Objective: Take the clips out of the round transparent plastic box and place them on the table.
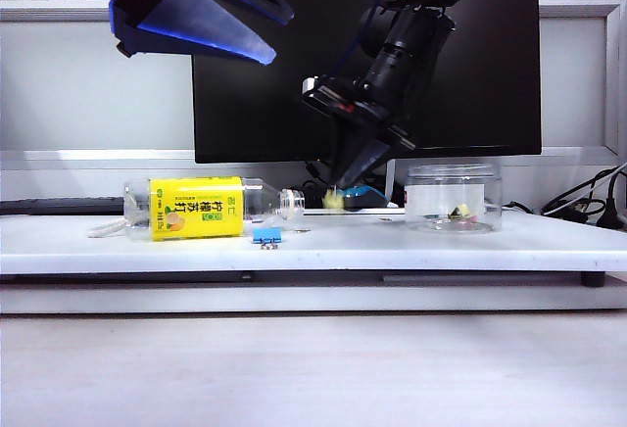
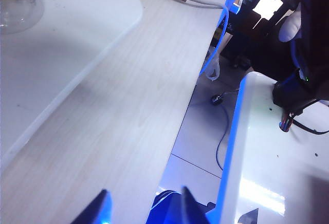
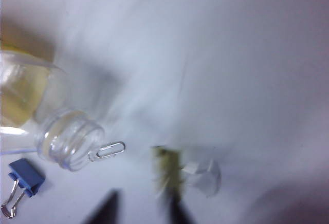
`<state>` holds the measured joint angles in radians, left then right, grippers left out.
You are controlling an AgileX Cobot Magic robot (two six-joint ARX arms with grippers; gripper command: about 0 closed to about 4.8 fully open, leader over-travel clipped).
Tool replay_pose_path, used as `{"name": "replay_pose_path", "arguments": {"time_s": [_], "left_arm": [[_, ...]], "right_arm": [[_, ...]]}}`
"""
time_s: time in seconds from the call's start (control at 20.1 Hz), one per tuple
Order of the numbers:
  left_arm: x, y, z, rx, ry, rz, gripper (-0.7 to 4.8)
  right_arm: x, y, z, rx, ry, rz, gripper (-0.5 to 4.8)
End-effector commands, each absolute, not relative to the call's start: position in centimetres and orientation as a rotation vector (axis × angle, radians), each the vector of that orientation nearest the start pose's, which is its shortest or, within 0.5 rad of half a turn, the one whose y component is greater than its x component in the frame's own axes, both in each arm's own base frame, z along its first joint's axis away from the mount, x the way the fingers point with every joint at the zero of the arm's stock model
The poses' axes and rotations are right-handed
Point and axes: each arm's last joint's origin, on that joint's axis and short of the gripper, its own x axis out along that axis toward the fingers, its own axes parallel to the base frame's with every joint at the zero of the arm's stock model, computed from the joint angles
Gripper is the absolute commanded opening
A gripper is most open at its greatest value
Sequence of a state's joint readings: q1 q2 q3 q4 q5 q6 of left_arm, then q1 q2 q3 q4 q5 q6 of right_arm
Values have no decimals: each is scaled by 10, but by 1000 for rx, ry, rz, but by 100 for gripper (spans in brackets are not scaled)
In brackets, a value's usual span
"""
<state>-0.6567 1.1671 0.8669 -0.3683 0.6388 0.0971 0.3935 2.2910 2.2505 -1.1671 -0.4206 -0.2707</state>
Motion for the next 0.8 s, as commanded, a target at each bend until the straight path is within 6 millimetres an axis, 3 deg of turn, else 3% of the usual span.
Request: {"name": "replay_pose_path", "arguments": {"time_s": [0.05, 0.2, 0.35, 0.45, 0.5, 0.65, 0.8], "left_arm": [[179, -160, 275, 90, 647, -1281, 184], [179, -160, 275, 90, 645, -1281, 184], [179, -160, 276, 90, 639, -1282, 184], [179, -160, 276, 90, 639, -1282, 184], [179, -160, 276, 90, 639, -1282, 184], [179, -160, 276, 90, 635, -1282, 184], [179, -160, 276, 89, 638, -1282, 184]], "right_arm": [[432, 191, 270, -206, 1125, 876, 156], [430, 190, 281, -219, 1093, 885, 182], [424, 186, 325, -230, 964, 873, 182], [413, 173, 356, -305, 910, 763, 181], [408, 165, 362, -347, 923, 719, 181], [405, 146, 363, -355, 987, 669, 181], [408, 142, 345, -373, 1059, 636, 180]]}}
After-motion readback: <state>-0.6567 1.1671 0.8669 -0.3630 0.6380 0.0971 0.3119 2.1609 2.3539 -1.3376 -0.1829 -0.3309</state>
